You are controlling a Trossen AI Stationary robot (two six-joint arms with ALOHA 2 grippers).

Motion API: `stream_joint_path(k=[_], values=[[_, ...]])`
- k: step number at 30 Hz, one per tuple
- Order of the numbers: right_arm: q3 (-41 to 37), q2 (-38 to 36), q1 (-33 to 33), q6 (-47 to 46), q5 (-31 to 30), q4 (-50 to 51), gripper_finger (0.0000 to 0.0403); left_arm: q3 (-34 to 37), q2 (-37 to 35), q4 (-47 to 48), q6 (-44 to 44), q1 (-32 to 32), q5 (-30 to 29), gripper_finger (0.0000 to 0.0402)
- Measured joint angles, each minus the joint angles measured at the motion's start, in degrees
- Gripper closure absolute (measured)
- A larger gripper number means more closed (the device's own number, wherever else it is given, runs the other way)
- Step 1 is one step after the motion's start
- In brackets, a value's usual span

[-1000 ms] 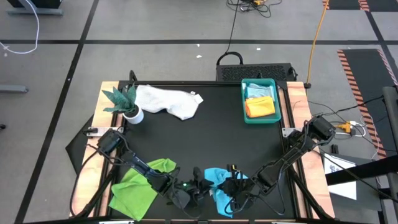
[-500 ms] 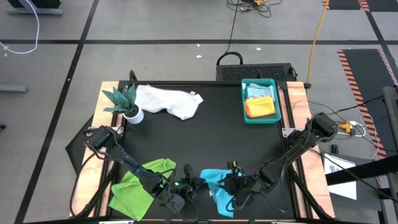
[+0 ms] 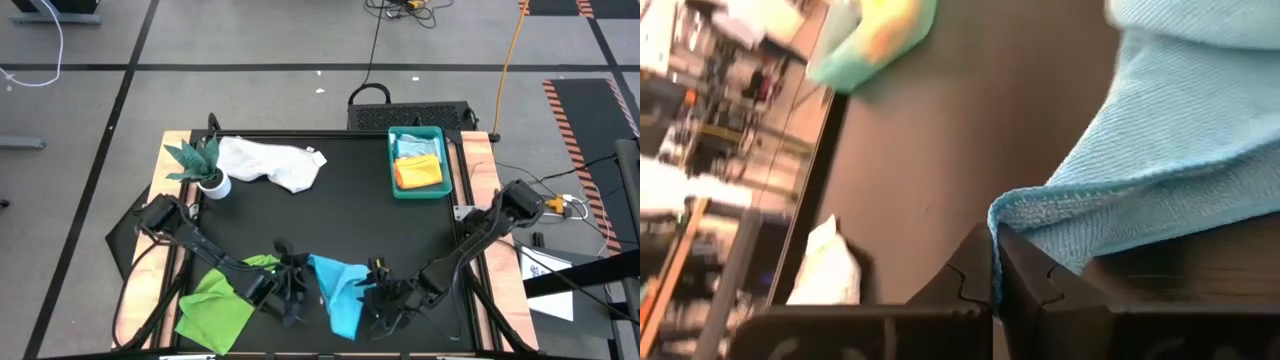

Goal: Fold microfiber towels
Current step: Fold the blue microfiber cloth

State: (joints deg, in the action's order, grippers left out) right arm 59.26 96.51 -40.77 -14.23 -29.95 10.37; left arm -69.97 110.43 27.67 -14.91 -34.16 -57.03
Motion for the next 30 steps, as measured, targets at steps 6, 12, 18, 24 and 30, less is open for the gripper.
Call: stream_joint_path(k=[6, 12, 18, 24, 30], values=[[-1.0, 4.4, 0.8, 5.6, -8.8, -5.8, 0.0249, 0.0, 0.0, 1.0, -1.8, 1.3, 1.5, 0.0389], [-0.9, 1.7, 6.6, -22.7, -20.9, 13.0, 0.0292, 0.0, 0.0, 1.4, -2.1, 0.5, 1.5, 0.0393], [-0.9, -2.8, 9.8, -55.4, -20.8, 47.3, 0.0339, 0.0, -1.0, 4.4, -4.0, -1.2, 1.5, 0.0397], [-0.9, -6.5, 5.9, -57.6, -17.5, 49.1, 0.0351, 0.0, -1.7, 8.4, -10.6, -1.9, 1.6, 0.0389], [-2.3, -5.8, 3.6, -37.0, -10.3, 23.4, 0.0325, 0.0, -2.2, 9.9, -12.7, -1.9, 1.5, 0.0395]])
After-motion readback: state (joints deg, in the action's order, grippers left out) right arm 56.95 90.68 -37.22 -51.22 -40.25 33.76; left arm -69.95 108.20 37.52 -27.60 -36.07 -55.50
